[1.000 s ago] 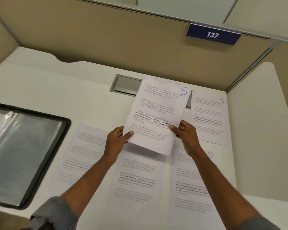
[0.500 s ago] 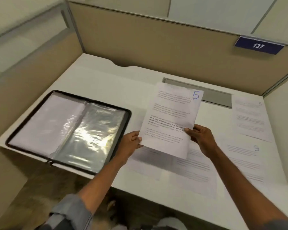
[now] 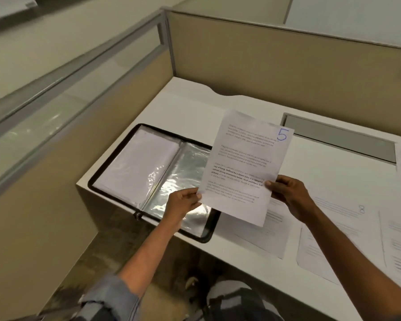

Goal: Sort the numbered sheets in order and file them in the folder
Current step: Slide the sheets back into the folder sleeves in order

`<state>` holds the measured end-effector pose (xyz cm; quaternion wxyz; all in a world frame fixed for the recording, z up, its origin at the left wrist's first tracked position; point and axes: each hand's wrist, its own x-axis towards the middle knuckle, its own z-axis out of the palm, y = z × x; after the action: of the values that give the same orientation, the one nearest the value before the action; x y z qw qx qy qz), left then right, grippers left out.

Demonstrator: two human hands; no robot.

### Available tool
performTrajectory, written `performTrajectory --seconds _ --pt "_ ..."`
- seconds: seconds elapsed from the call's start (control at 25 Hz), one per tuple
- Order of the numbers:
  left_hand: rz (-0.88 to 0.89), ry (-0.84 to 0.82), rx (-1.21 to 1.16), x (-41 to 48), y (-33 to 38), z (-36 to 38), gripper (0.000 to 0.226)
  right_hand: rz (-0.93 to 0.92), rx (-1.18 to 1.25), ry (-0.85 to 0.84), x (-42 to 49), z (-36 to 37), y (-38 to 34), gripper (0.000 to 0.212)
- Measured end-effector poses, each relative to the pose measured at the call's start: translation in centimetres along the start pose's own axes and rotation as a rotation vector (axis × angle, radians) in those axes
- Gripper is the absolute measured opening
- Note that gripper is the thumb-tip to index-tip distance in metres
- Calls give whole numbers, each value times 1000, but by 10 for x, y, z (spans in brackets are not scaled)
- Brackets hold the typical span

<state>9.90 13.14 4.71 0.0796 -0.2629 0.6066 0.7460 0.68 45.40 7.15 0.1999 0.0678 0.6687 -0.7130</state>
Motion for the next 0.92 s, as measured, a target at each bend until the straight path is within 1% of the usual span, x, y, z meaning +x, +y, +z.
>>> performTrajectory --seconds 0.12,0.28,0.32,0.4,0.48,0.56,0.64,0.72,0.8,0.84,0.92 --pt "0 1 48 17 5 -14 28 19 -4 -34 22 16 -2 28" --pt "0 50 110 54 13 -29 26 -3 8 39 57 21 -11 21" --pt "14 88 164 64 14 -32 26 -5 31 77 65 20 -15 19" --pt "81 143 383 83 16 -35 24 -27 89 146 83 16 -21 20" --pt "187 128 611 105 19 -35 24 -41 131 217 100 13 -29 22" --pt "267 83 750 130 30 -32 28 -54 154 275 115 14 -34 23" --pt "363 -8 916 167 37 -32 37 -62 180 341 128 23 -36 26" --pt "462 -128 1144 206 38 -33 50 -77 190 418 134 35 -36 28" --pt "499 -270 1329 239 42 -38 59 -78 238 490 139 47 -33 28" --pt "570 -315 1405 247 46 -42 58 -81 254 518 142 54 -30 27" --pt "816 -359 1505 260 49 -51 50 -84 258 545 150 72 -27 22"
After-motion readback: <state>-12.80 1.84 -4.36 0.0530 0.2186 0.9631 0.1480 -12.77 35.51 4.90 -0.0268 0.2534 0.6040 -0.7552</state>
